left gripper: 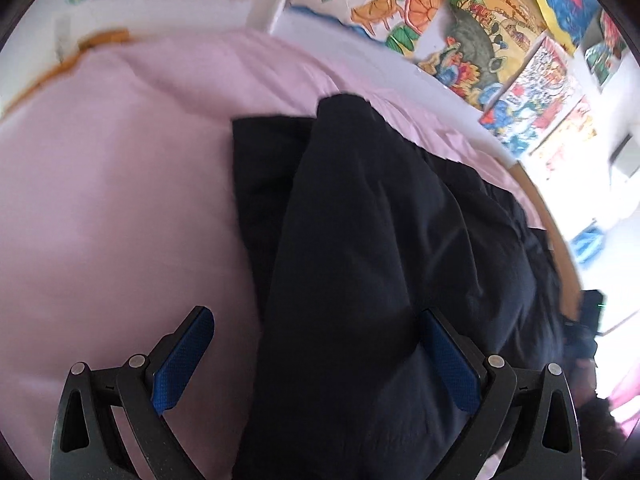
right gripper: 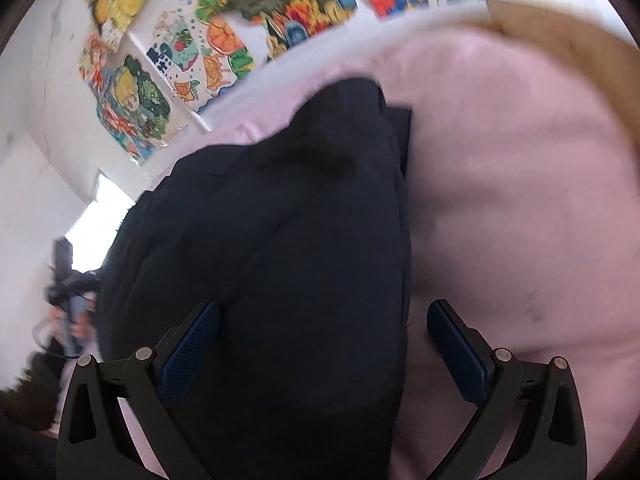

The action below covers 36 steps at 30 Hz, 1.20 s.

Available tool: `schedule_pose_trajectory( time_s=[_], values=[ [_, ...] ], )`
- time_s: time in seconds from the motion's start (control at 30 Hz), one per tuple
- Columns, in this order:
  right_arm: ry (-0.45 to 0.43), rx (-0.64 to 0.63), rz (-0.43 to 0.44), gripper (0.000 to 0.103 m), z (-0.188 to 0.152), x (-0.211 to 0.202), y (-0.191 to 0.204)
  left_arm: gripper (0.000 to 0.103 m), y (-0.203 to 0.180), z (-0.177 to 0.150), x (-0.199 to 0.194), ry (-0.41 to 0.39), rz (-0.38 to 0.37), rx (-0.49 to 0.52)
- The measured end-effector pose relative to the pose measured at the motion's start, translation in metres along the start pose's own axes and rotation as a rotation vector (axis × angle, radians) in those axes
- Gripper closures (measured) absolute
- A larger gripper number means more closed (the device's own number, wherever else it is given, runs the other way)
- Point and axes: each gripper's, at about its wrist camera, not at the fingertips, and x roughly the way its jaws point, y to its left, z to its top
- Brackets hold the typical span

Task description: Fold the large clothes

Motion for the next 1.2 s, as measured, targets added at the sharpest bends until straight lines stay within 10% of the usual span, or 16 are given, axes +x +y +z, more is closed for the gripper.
schedule_pose_trajectory(
  time_s=[0.4,0.87,1.0,1.2],
  values=[
    [0.072,0.067,0.135,0.001,-0.022,0.042,-0.013,0.0,0.001,-0.002,0.031,0.152,-0.213,0.071],
    [0.12,0.048,0.163,0.001,-0.019,0.046,-0.006,0.0,-0.017,-0.001,0.04,0.189,-0.208,0.093],
    [0.115,0.055,0.141,0.002,-0.022,0.045,-0.001,0.018,-0.031,-0.004,0.033,0.166,-0.156,0.099],
    [0.11,0.076,0.119,0.035,-0.024,0.04,0.011,0.052,-0.056,-0.003,0.016,0.131,-0.022,0.079]
  ],
)
